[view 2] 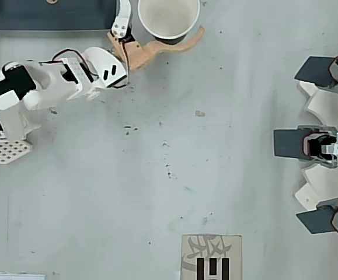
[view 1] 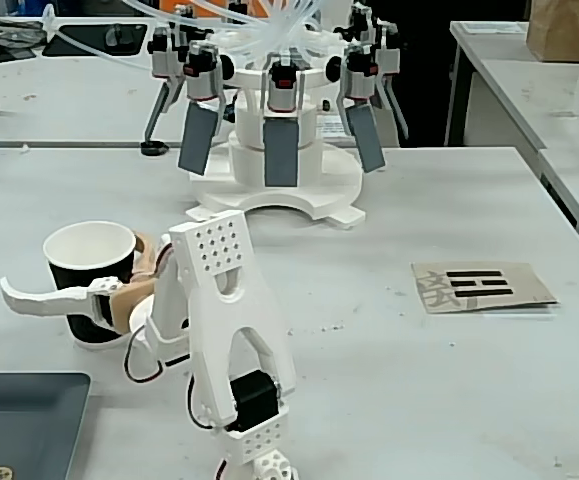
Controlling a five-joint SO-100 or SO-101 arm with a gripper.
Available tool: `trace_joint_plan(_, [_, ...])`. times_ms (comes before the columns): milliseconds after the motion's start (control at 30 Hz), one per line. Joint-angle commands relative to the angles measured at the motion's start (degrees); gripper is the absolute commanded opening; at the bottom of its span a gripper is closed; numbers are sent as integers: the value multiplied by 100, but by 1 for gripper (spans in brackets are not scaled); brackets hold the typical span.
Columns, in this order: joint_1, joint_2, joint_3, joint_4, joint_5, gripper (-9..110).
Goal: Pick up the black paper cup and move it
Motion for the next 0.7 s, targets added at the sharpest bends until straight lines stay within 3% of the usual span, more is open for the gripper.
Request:
trace_joint_plan(0, [-62, 79, -255, 18, 62, 43])
trace_joint_plan(667, [-70, -79, -466, 9, 114, 28])
